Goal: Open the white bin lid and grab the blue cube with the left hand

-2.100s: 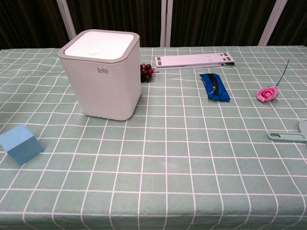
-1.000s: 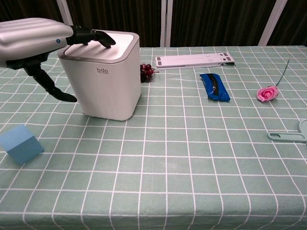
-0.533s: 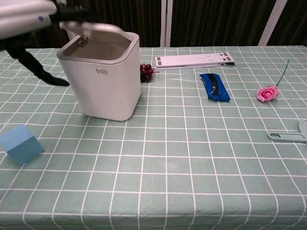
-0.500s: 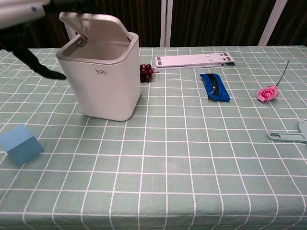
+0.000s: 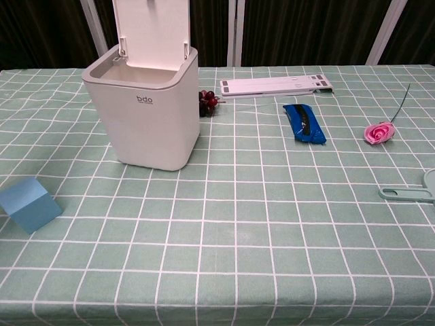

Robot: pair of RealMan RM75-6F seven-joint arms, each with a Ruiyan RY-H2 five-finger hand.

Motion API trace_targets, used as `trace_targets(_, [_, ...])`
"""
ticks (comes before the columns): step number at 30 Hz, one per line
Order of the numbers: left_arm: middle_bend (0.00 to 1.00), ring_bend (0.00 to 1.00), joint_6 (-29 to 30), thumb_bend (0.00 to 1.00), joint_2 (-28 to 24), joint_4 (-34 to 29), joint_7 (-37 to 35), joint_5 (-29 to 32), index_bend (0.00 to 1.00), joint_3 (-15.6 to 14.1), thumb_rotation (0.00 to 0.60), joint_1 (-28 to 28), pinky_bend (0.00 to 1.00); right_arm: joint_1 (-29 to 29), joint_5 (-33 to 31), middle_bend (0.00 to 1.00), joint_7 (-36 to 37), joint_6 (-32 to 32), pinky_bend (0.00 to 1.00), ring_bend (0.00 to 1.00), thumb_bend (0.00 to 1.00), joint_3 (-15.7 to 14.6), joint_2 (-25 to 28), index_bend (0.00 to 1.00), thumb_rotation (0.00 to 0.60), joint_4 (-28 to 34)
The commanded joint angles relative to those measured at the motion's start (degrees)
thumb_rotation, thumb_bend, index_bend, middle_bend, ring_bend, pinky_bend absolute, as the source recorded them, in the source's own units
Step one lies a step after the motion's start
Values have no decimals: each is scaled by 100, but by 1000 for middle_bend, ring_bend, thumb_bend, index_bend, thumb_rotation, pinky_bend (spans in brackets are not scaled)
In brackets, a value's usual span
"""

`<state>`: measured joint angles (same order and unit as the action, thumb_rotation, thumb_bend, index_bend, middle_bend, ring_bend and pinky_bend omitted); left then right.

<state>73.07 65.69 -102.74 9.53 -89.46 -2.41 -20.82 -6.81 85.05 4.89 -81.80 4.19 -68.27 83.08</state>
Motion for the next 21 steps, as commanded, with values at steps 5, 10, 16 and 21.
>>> trace_targets(5, [138, 76, -651, 0, 465, 418, -394, -263, 122, -374, 600, -56, 164, -36, 50, 0, -100, -59, 0, 0, 248, 49, 106, 0, 600, 200])
trace_targets(10, [138, 76, -846, 0, 786, 756, -376, -189, 122, -364, 600, -101, 169, -35, 25, 0, -125, -33, 0, 0, 249, 38, 120, 0, 600, 229])
trace_targets(16, [144, 77, -971, 5, 1027, 1123, -382, 7, 130, -338, 600, -81, 204, -35, -11, 0, -125, 10, 0, 0, 249, 26, 118, 0, 600, 205])
trace_targets(21, [172, 130, -946, 35, 1170, 1303, -391, 73, 152, -321, 600, -36, 317, -49, -2, 0, -147, 24, 0, 0, 249, 22, 122, 0, 600, 224])
